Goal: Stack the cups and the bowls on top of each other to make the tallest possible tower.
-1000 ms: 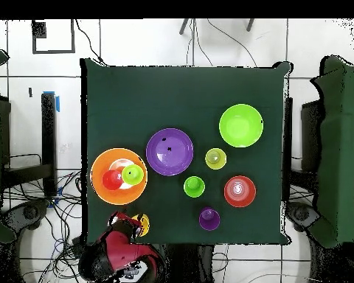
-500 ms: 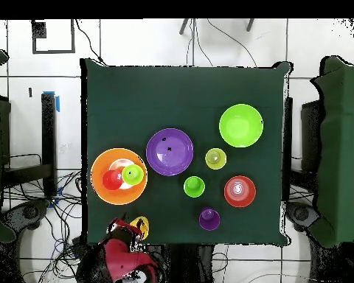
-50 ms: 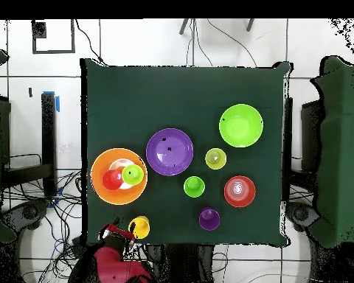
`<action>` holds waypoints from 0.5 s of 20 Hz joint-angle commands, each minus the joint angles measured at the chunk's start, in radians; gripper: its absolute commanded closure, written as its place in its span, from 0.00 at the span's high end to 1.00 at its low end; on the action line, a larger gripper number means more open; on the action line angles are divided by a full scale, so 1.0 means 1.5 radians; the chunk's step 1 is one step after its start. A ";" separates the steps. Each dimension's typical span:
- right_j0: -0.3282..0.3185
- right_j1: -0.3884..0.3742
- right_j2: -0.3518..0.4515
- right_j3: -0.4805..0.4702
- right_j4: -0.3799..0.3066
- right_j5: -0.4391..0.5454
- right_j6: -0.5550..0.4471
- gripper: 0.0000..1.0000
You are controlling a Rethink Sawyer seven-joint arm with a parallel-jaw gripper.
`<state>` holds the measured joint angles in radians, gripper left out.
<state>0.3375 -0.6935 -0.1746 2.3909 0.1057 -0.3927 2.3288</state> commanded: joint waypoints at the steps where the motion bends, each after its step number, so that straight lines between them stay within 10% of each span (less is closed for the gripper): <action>1: 0.001 0.009 0.062 0.007 0.019 0.069 0.111 1.00; 10: -0.010 0.013 0.061 0.000 0.013 0.066 0.106 1.00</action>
<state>0.3338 -0.7158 -0.1735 2.3920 0.1056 -0.3877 2.3288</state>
